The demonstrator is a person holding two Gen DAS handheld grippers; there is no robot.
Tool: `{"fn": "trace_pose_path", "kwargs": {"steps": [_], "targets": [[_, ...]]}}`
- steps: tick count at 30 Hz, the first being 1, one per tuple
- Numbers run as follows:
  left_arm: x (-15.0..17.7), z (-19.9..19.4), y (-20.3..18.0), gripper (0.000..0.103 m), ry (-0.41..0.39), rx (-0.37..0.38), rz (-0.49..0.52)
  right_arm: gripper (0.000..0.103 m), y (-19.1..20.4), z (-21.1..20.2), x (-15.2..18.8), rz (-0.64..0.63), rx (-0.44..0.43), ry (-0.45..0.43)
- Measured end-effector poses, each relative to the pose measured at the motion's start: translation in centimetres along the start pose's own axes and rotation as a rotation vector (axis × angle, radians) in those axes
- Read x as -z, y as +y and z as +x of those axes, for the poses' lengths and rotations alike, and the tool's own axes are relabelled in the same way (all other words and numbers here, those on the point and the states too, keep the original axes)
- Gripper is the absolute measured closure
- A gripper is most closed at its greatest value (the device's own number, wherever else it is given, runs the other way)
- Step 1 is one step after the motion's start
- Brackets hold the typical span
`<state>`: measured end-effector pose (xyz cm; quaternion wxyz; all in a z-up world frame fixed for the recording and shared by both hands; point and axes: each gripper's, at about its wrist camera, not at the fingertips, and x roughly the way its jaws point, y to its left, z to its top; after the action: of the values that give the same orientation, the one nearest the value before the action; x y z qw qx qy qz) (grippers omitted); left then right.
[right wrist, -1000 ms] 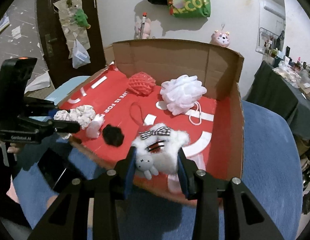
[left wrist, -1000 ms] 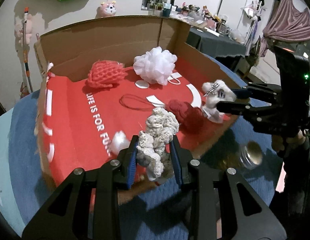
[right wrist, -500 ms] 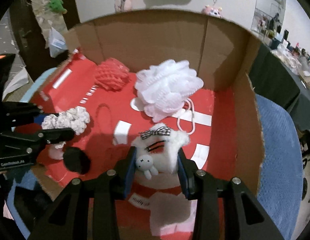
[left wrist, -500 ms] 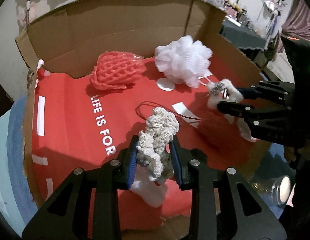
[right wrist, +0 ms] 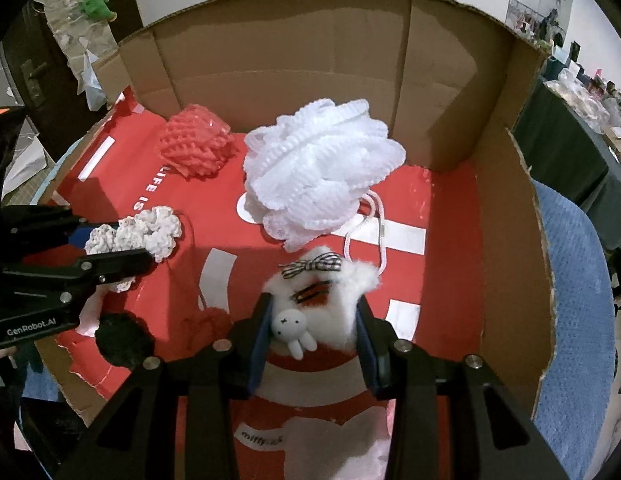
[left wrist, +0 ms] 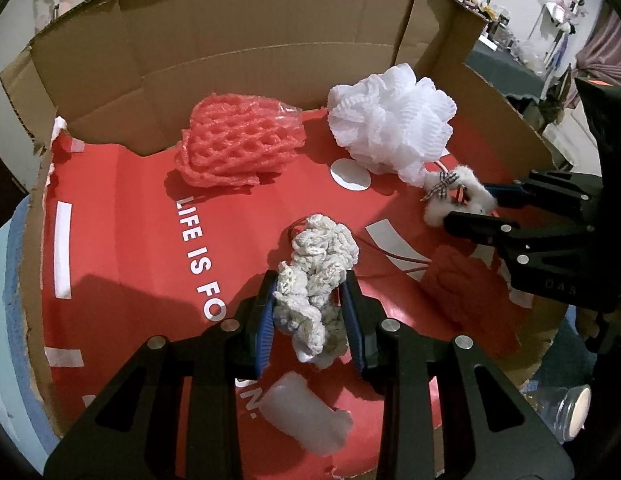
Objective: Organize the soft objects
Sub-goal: 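Open both tools to drop the cream scrunchie and white fluffy keychain into the box, then withdraw both tools from the box toward the puff and blue sponge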
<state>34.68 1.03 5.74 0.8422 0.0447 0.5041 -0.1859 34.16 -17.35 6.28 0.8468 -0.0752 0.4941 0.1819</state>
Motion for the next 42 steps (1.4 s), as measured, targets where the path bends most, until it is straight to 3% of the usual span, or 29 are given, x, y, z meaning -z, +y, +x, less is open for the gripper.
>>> {"fn": "trace_pose_path", "kwargs": {"steps": [11,12,15,17,24,30,32,38,40,42], "targets": [[0.3,0.3,0.6,0.072,-0.01,0.017,-0.008,0.058,-0.1,0.6,-0.4,0.002,-0.009,0.013],[0.4,0.3,0.6,0.07,-0.011,0.014,-0.007,0.058,-0.1,0.7,-0.4,0.002,-0.007,0.017],[0.6,0.3,0.6,0.049,-0.012,0.004,-0.004,0.053,-0.1,1.0,-0.3,0.003,0.001,0.027],[0.6,-0.1,0.6,0.048,-0.018,-0.004,-0.01,0.046,-0.1,1.1,-0.2,0.004,0.008,0.03],[0.9,-1.7,0.5,0.045,-0.052,-0.007,-0.011,0.037,0.1,-0.4,-0.1,0.013,-0.001,-0.004],[1.9,-5.2,-0.2,0.035,-0.126,-0.008,-0.019,0.027,0.7,-4.4,0.9,0.017,-0.014,-0.067],[2.2,-6.6,-0.8,0.03,-0.153,-0.008,-0.021,0.018,1.1,-5.9,1.4,0.012,-0.007,-0.098],[4.3,-11.3,-3.1,0.025,-0.268,-0.045,-0.003,0.009,2.5,-11.3,3.4,0.004,0.003,-0.217],[5.2,-12.9,-3.7,0.016,-0.307,-0.052,0.0,0.006,3.4,-12.9,4.1,-0.002,0.009,-0.256],[6.6,-14.6,-4.4,0.015,-0.362,-0.063,-0.005,0.003,4.0,-15.2,5.4,-0.009,0.014,-0.305]]}}
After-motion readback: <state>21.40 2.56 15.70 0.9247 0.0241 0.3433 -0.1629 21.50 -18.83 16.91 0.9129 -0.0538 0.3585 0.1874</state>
